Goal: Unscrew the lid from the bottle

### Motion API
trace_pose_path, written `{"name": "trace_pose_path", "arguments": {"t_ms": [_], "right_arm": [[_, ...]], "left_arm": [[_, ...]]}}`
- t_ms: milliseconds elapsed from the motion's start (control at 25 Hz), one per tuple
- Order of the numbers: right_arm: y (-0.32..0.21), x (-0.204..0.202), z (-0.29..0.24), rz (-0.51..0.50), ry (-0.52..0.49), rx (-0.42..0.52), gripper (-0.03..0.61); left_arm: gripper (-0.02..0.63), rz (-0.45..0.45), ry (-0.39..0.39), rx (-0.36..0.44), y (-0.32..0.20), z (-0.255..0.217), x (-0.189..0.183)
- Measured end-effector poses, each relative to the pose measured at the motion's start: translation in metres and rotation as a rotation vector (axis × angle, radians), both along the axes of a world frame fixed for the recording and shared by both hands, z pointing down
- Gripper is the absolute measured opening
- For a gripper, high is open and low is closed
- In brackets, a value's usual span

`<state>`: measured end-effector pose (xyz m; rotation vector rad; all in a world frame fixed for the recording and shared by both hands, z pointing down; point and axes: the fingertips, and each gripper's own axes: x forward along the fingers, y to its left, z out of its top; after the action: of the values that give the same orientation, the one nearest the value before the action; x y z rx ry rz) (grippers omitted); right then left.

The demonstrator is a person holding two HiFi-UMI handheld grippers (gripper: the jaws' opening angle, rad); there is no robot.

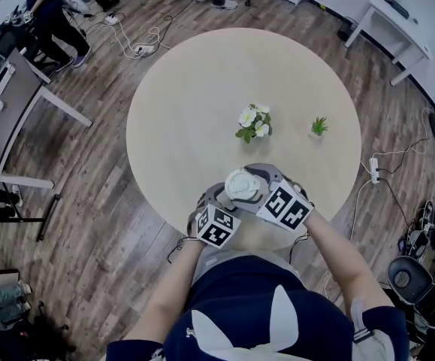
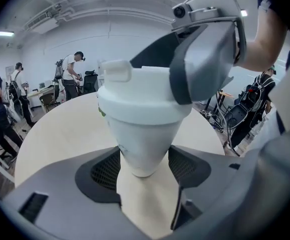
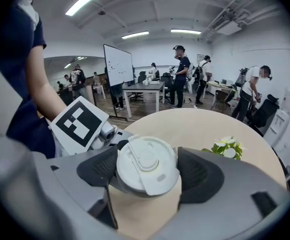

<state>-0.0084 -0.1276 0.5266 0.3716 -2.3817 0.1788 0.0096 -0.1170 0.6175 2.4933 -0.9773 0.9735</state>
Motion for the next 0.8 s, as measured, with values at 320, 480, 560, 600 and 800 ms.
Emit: {"name": "trace_pose_path", "arguments": {"t_ms": [320,480,560,600,800], "right_arm": [[0.006,-0.001,0.004,-0.331,0.113,0.01,0.364],[0.01,0.0,0.004,-0.47,0.208,0.008,0.364],[0.012,-0.001,0.005,-0.515,0.256,0.008,0.362],[0.013,-0.001,0.006,-0.529,0.278,0.007,0.362],[0.012,-0.002,0.009,-0.498,0.335,0.013,0.373]], "left_arm": [[0.311,0.007,-0.002,-0.001,-0.001,0.001,0.0],[0.31,0.007,-0.006,-0.007,0.0,0.0,-0.001],[0.31,0.008,-0.006,-0.007,0.001,0.0,-0.001],[0.31,0.008,-0.006,-0.006,0.001,0.0,-0.002],[0.31,0.006,-0.005,-0.007,0.0,0.001,-0.001]]}}
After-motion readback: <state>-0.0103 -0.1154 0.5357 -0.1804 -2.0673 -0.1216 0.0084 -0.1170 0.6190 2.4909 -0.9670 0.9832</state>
